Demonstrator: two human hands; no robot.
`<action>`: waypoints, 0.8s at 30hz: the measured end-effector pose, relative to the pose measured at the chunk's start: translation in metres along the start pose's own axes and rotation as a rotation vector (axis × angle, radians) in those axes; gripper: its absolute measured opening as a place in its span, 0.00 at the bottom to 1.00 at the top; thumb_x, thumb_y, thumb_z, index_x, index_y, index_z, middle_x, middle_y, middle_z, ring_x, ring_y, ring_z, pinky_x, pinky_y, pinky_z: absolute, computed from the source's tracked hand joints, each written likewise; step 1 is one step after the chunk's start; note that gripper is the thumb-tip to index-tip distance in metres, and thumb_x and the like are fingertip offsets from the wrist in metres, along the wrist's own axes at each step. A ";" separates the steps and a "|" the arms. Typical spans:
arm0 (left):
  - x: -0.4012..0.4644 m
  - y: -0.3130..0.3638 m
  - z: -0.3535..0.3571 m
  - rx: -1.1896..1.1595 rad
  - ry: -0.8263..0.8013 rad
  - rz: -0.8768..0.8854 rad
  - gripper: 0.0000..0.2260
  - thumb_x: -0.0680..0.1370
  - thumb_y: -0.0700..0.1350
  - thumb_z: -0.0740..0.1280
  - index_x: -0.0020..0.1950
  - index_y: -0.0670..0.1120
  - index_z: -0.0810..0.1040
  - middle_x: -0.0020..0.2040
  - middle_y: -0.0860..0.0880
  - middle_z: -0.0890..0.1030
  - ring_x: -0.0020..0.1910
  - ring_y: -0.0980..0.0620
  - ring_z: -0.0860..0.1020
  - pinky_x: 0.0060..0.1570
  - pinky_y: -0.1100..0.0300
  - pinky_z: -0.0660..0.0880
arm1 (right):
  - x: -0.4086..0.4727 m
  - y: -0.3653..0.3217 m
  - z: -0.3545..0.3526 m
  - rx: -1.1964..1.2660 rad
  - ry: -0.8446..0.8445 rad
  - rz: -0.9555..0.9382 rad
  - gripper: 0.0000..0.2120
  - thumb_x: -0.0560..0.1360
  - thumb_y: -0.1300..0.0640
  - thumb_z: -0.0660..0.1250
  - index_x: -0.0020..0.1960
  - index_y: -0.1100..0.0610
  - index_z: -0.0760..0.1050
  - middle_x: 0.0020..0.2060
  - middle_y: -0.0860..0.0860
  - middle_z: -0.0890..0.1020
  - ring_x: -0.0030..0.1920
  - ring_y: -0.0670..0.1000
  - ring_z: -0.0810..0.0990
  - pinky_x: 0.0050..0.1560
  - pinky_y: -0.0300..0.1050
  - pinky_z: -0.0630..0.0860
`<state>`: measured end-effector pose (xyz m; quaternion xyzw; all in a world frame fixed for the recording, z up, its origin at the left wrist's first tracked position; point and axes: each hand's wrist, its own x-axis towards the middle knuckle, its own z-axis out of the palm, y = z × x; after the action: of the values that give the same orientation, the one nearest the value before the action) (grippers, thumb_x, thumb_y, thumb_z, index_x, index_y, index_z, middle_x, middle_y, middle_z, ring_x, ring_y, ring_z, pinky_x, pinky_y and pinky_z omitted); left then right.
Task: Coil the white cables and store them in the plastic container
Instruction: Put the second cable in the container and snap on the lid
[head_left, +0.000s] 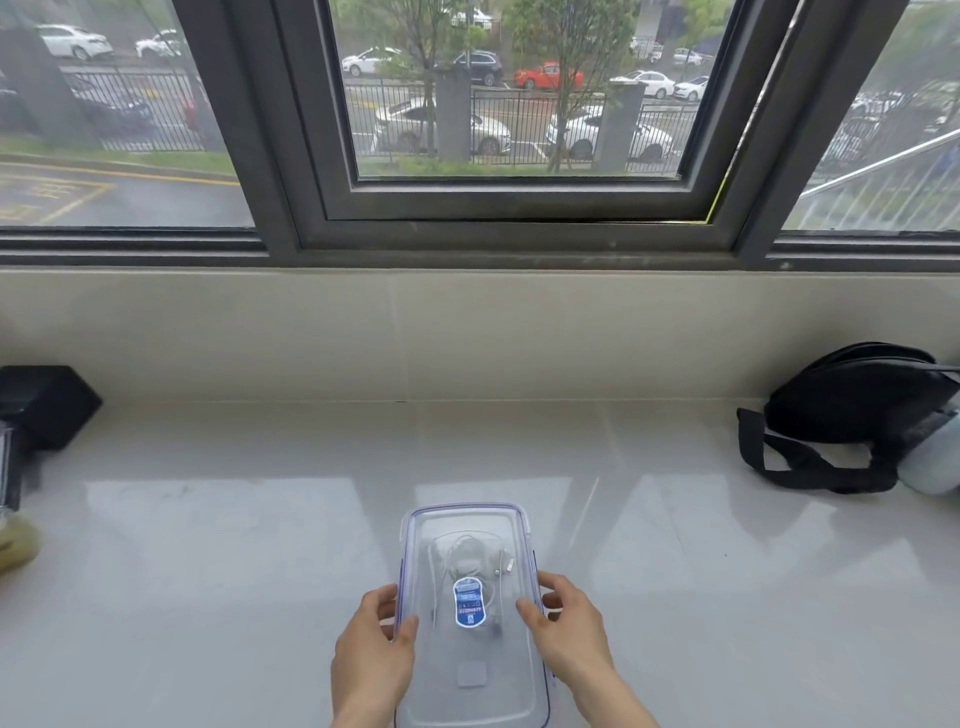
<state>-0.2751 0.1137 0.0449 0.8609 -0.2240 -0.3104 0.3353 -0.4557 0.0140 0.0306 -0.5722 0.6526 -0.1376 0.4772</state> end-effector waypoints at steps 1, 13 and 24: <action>0.001 -0.001 0.000 -0.008 -0.004 0.001 0.14 0.77 0.44 0.71 0.61 0.53 0.76 0.49 0.58 0.81 0.47 0.54 0.83 0.56 0.54 0.77 | 0.001 0.001 0.001 0.010 0.004 0.015 0.20 0.76 0.49 0.72 0.67 0.46 0.76 0.56 0.50 0.80 0.55 0.52 0.80 0.56 0.50 0.80; 0.022 -0.015 0.004 -0.175 -0.128 -0.109 0.20 0.74 0.42 0.75 0.63 0.51 0.74 0.66 0.42 0.76 0.64 0.42 0.76 0.63 0.50 0.73 | 0.019 0.011 -0.001 0.242 -0.140 0.236 0.37 0.73 0.50 0.77 0.77 0.50 0.64 0.64 0.60 0.76 0.59 0.57 0.80 0.56 0.51 0.78; 0.041 -0.026 0.001 -0.243 -0.162 -0.228 0.31 0.69 0.42 0.80 0.69 0.39 0.75 0.56 0.41 0.83 0.52 0.41 0.82 0.57 0.47 0.80 | 0.024 0.008 0.003 0.249 -0.050 0.302 0.37 0.68 0.50 0.81 0.70 0.58 0.70 0.55 0.55 0.82 0.51 0.56 0.83 0.53 0.54 0.82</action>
<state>-0.2421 0.1068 0.0102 0.8061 -0.1120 -0.4395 0.3802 -0.4560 -0.0032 0.0123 -0.4077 0.6970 -0.1302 0.5754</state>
